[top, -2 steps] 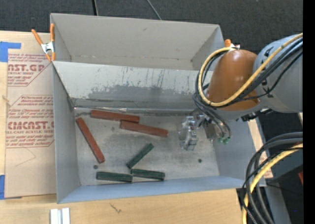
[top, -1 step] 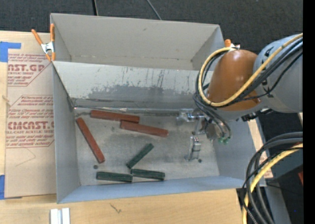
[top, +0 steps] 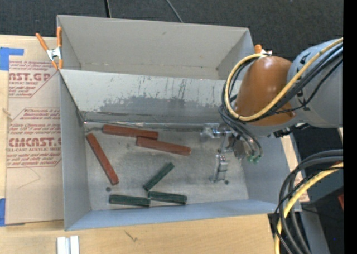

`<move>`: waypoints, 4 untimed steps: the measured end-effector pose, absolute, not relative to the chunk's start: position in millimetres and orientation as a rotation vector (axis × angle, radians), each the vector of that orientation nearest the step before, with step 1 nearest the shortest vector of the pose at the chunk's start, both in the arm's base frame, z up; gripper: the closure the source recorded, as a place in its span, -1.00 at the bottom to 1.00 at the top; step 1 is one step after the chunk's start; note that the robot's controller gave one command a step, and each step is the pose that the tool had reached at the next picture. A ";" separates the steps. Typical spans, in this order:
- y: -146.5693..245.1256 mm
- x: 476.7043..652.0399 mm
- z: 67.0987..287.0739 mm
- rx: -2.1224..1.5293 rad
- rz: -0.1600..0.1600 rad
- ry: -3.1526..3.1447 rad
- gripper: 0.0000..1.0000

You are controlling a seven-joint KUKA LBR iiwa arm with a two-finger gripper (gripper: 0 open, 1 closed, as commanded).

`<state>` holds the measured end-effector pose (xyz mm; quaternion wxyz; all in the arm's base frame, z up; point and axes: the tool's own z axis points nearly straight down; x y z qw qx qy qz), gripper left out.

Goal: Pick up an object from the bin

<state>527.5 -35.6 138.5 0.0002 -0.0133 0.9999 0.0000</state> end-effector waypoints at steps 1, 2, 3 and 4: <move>-16.0 544.8 122.7 0.175 -0.002 3.131 -1.00; 7.9 555.3 103.9 0.306 0.003 3.127 -1.00; 29.1 563.3 70.0 -0.224 0.001 3.132 1.00; 29.1 563.3 70.0 -0.224 0.001 3.132 1.00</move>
Offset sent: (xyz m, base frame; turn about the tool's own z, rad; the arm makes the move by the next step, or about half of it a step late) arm 0.0336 0.0438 -0.0471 -0.0743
